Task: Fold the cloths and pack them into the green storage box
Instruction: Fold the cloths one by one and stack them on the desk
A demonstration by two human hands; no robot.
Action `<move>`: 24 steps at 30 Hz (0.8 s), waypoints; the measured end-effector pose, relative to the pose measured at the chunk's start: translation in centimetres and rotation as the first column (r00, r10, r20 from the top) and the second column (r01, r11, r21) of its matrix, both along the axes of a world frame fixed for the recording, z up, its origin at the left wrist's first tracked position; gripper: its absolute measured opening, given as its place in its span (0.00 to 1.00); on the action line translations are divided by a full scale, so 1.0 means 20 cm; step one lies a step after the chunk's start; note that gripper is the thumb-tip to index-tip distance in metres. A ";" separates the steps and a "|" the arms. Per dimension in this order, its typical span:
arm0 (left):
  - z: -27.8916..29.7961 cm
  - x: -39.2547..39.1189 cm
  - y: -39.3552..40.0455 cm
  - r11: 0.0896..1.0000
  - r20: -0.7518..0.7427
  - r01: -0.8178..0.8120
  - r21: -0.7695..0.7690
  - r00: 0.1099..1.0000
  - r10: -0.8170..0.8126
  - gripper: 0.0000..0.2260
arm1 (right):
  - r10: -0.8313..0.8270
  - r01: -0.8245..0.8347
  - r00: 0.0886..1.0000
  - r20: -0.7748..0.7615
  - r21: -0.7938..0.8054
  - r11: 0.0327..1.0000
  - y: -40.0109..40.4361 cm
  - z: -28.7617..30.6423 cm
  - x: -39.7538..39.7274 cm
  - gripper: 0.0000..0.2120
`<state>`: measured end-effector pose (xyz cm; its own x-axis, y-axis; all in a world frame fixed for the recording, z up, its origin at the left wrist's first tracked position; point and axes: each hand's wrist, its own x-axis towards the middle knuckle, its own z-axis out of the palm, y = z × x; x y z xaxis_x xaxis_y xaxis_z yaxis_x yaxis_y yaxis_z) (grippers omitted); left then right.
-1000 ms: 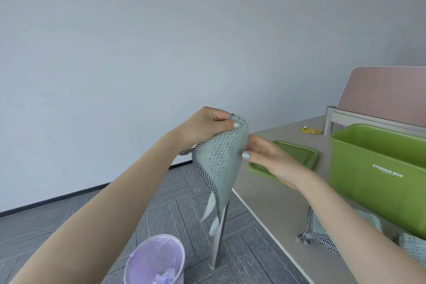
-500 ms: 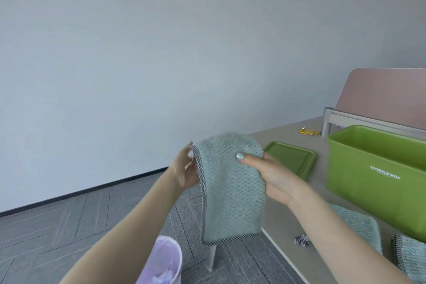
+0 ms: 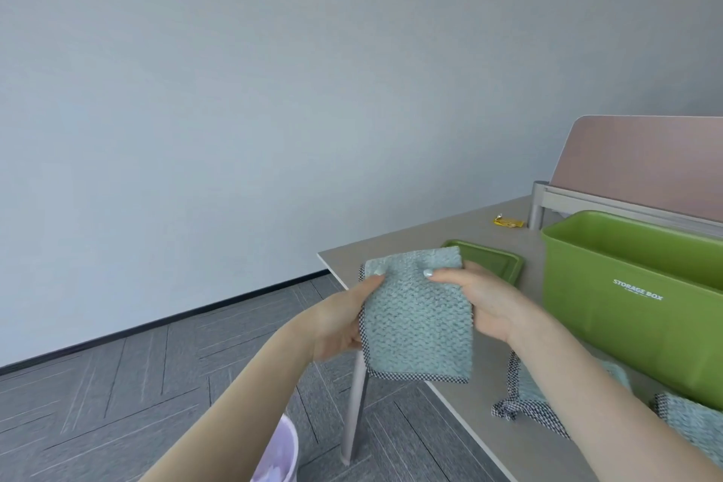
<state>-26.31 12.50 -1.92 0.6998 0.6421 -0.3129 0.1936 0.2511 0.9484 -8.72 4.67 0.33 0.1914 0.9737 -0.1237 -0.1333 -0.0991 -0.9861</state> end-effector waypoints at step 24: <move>0.06 0.14 0.00 0.991 0.304 -0.115 0.064 0.948 0.090 0.09 | -0.146 0.143 0.987 0.065 0.046 0.989 -0.11 0.06 0.08 0.07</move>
<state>-23.57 12.48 -0.73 0.6827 0.7294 -0.0431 -0.1260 0.1755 0.9764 -7.19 2.41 1.51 0.3373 0.9391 -0.0661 -0.0757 -0.0429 -0.9962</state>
